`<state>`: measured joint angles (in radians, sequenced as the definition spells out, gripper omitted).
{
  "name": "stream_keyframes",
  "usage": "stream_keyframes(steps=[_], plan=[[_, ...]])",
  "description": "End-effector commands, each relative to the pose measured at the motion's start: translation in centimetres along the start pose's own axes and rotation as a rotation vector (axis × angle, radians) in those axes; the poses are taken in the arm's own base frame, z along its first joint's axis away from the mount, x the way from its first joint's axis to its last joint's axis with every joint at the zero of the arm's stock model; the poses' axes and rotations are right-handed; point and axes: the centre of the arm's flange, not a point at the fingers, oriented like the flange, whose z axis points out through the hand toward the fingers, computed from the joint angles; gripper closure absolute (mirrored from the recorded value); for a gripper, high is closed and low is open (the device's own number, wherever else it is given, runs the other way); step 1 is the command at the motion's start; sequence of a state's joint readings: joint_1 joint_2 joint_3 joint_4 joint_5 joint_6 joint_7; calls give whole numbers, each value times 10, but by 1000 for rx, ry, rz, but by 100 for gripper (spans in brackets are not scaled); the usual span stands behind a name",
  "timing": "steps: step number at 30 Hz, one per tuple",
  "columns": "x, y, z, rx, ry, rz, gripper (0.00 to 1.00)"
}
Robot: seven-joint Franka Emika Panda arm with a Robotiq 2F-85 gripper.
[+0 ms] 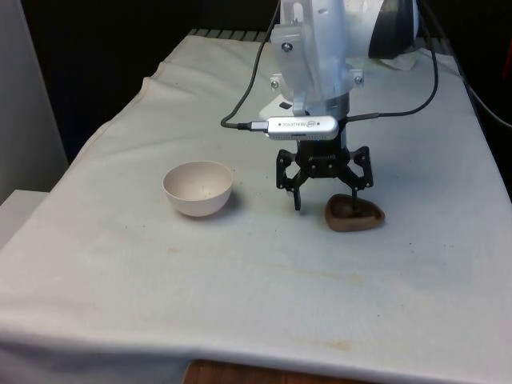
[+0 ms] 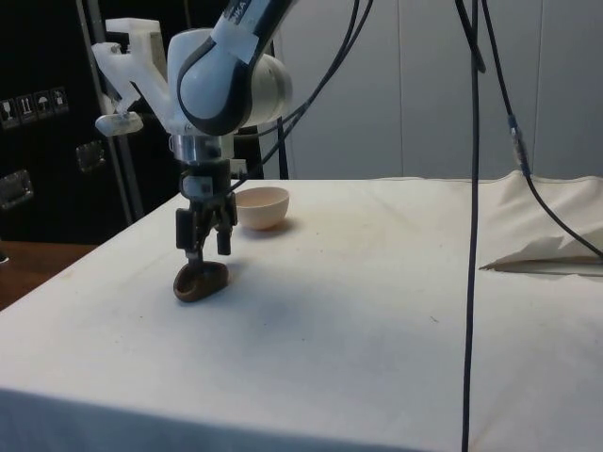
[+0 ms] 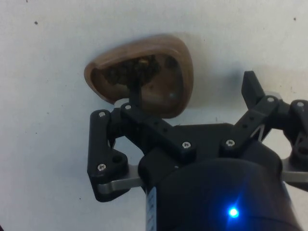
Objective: Pour the coffee beans from the cup into the bowl.
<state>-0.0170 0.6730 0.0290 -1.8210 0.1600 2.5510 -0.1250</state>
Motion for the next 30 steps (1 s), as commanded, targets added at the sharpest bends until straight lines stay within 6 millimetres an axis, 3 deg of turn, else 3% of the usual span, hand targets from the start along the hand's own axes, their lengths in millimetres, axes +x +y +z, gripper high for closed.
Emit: stream_keyframes(steps=[1,2,4,6,11,12,15,16,20,30], plan=[[1,0,1,2,2,-1,0],[1,0,2,2,0,-1,1],[0,0,0,0,0,0,15],[1,0,2,2,0,-1,21],[1,0,2,2,0,-1,53],[1,0,2,2,0,-1,64],[0,0,1,0,-1,0,80],[1,0,2,2,0,-1,80],[0,0,1,1,0,0,100],[2,-1,-9,0,3,-1,100]])
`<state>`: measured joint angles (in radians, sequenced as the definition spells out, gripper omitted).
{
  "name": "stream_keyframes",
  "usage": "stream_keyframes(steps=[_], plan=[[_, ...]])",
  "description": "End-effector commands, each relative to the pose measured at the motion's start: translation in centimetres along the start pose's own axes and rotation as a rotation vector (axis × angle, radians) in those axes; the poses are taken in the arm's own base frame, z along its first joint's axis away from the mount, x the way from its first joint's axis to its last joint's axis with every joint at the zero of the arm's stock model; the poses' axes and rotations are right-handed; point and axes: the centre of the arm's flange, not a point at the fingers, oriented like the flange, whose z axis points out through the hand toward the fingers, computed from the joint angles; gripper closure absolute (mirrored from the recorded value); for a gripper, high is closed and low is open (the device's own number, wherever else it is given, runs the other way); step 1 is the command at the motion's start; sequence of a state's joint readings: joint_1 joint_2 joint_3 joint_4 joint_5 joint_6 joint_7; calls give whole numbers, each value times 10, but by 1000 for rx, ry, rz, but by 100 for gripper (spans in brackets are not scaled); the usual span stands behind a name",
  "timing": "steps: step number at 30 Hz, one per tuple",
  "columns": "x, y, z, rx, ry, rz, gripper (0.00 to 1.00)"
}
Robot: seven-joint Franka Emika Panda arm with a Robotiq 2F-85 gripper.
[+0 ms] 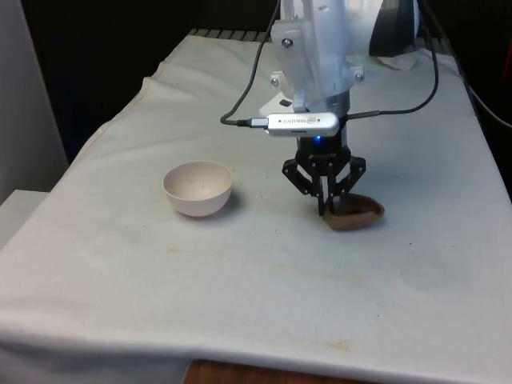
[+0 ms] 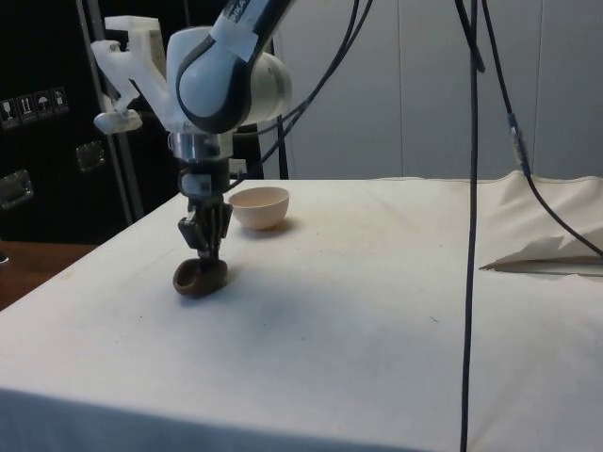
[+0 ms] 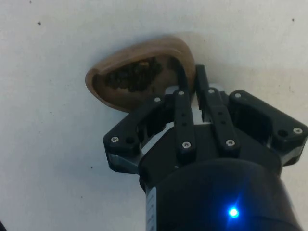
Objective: Pour the coffee beans from the cup into the bowl.
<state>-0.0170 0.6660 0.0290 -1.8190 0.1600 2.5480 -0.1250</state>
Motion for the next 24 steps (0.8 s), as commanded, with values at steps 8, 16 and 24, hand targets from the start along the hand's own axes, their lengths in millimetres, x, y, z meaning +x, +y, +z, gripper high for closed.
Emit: stream_keyframes(steps=[8,16,24], plan=[[2,-2,-20,1,0,0,100],[5,-5,-36,1,5,-4,100],[7,-6,-52,-2,9,-8,100]])
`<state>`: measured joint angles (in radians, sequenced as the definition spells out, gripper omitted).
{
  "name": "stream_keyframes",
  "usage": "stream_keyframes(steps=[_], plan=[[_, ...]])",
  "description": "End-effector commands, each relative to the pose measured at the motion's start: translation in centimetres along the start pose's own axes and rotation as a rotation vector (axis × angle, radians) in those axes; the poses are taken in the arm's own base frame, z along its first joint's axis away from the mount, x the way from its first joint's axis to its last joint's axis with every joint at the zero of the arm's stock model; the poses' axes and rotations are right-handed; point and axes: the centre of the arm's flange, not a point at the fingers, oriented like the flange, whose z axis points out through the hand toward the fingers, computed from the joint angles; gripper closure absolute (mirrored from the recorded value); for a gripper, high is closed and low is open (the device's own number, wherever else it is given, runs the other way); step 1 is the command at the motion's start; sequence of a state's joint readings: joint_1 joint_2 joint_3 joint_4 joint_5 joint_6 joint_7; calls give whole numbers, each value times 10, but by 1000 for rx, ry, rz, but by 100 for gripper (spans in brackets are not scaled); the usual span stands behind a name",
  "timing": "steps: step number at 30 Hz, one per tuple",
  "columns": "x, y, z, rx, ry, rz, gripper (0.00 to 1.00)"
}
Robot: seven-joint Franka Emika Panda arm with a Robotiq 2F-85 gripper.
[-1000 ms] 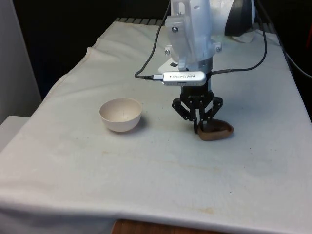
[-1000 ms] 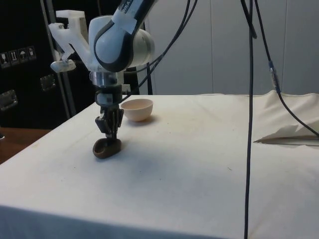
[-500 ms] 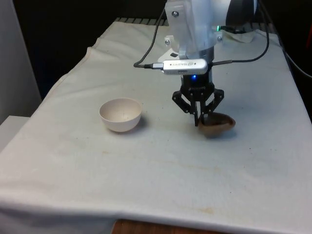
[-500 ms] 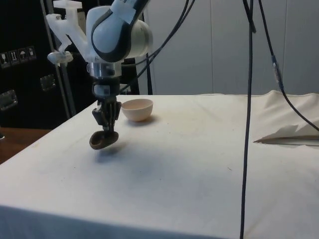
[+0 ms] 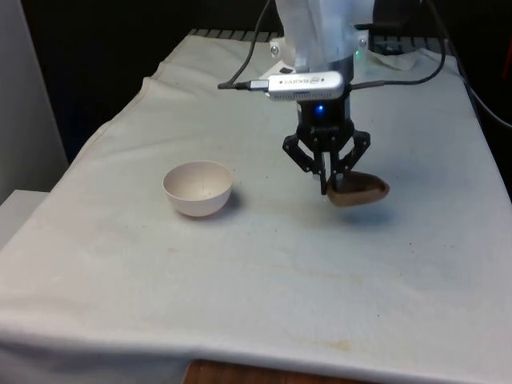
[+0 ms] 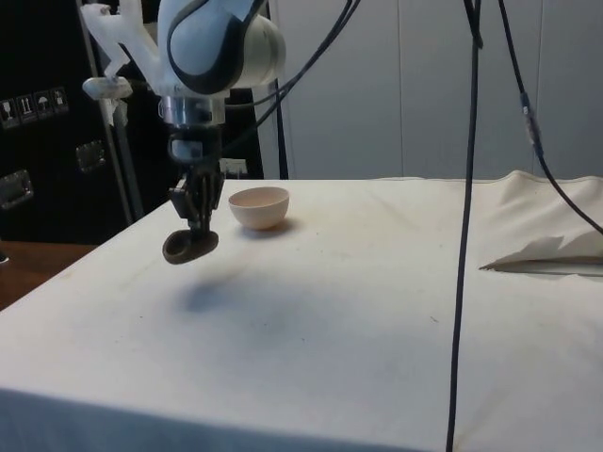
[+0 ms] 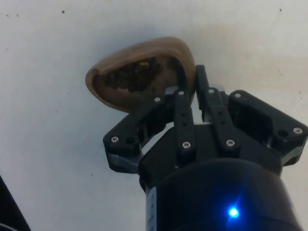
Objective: Pour the coffee beans from the cup into the bowl.
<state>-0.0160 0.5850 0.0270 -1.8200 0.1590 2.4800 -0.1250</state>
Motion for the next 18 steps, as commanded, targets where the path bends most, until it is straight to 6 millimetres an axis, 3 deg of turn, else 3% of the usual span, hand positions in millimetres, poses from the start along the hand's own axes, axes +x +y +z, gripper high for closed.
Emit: stream_keyframes(steps=[1,18], plan=[[0,0,-6,-7,-3,1,100],[3,0,-38,-16,5,-8,100]])
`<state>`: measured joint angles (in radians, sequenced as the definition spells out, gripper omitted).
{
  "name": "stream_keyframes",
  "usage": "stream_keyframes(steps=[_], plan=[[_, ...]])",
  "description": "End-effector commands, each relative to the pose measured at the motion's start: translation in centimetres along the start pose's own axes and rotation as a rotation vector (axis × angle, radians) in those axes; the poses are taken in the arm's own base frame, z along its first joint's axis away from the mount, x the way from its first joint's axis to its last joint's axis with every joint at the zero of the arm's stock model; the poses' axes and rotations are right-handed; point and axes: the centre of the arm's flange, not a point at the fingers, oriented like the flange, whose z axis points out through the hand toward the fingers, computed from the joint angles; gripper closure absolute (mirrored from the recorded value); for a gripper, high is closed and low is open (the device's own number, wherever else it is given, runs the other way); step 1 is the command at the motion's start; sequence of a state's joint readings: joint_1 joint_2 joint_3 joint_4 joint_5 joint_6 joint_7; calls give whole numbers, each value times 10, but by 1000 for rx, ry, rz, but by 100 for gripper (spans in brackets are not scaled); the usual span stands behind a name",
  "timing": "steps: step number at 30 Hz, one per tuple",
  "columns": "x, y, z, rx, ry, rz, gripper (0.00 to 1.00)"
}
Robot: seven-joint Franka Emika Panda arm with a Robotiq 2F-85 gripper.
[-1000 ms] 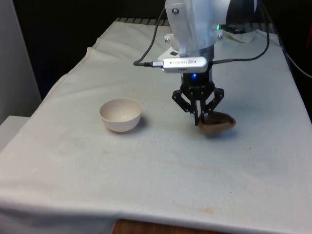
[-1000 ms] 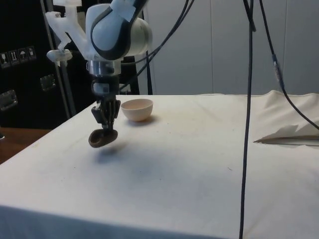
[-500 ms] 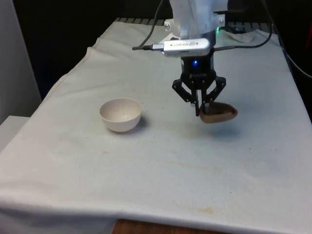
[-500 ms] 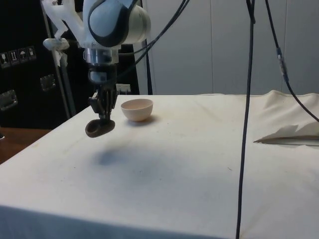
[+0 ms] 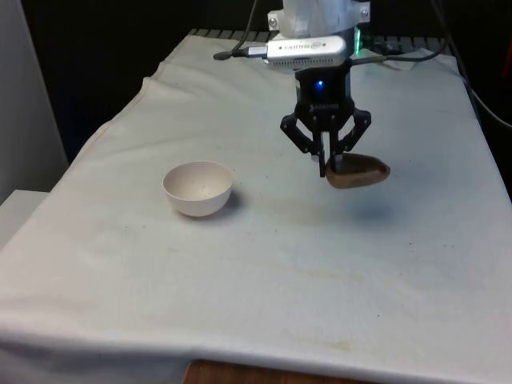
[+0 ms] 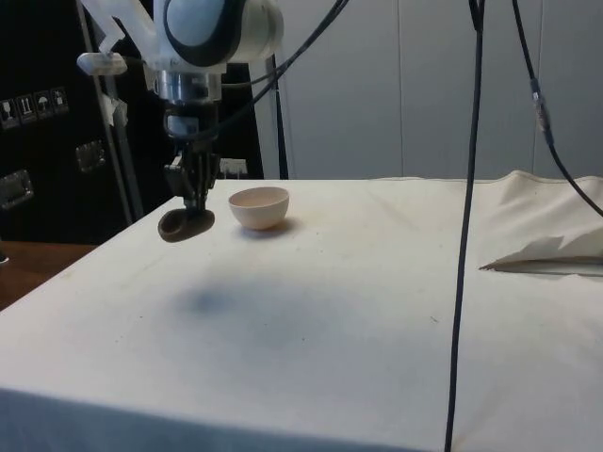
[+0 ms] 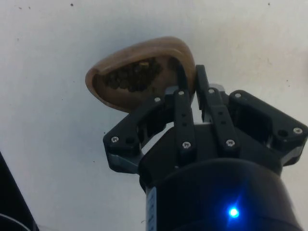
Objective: Pour the coffee beans from the cup into the bowl.
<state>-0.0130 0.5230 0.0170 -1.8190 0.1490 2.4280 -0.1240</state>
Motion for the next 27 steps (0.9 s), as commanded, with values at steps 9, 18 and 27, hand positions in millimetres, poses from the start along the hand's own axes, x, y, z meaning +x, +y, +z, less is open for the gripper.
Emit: stream_keyframes(steps=[9,18,27], plan=[[1,3,-19,-16,-1,-2,100],[2,8,-36,-35,-4,-9,100],[3,11,-55,-58,-9,-18,100]])
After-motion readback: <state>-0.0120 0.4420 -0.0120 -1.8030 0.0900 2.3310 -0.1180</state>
